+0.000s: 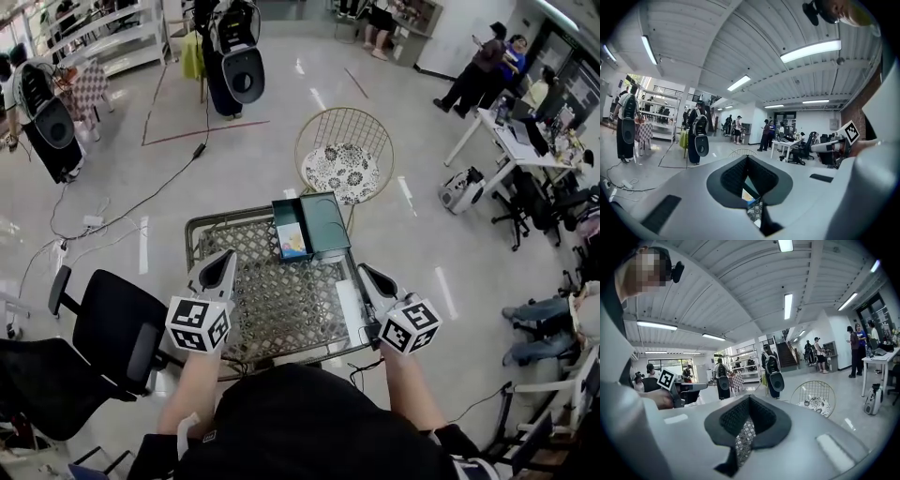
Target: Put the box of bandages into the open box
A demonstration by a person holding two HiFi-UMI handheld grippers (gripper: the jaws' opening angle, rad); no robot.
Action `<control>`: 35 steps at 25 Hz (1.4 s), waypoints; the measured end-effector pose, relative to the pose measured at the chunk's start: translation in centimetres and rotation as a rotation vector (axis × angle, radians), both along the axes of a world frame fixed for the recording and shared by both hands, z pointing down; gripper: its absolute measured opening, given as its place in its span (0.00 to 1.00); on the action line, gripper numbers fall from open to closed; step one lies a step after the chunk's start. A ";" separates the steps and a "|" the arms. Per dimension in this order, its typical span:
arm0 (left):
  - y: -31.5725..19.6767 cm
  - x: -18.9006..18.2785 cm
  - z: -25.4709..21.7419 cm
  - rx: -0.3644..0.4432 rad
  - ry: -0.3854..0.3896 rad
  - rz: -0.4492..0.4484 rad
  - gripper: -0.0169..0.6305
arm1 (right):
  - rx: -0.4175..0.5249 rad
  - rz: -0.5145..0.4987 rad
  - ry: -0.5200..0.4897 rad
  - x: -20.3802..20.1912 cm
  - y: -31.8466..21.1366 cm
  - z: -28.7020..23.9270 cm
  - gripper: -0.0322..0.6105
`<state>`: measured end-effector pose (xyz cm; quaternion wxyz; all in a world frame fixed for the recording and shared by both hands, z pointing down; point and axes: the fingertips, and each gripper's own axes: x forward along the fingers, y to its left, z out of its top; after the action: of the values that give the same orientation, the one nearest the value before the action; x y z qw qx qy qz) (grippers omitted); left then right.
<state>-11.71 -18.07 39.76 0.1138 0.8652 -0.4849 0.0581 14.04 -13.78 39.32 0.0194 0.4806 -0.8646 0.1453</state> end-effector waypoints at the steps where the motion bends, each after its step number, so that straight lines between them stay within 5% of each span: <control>1: 0.3 0.1 -0.3 0.004 -0.002 -0.008 0.04 | 0.009 -0.001 -0.005 0.6 0.2 -0.3 0.07; 18: 1.9 6.0 -4.5 0.067 -0.059 0.029 0.03 | 0.177 0.017 -0.046 6.2 1.2 -4.8 0.06; 30: 2.1 5.9 -4.2 0.030 -0.032 -0.010 0.04 | 0.195 0.055 -0.013 7.7 0.1 -5.4 0.06; 35: 1.4 6.0 -3.0 0.025 -0.124 0.052 0.04 | 0.178 0.022 -0.042 7.1 -0.6 -5.2 0.06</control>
<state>-5.67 -16.62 36.74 0.0708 0.8735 -0.4692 0.1085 21.12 -14.36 34.12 -0.0430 0.4866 -0.8691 0.0780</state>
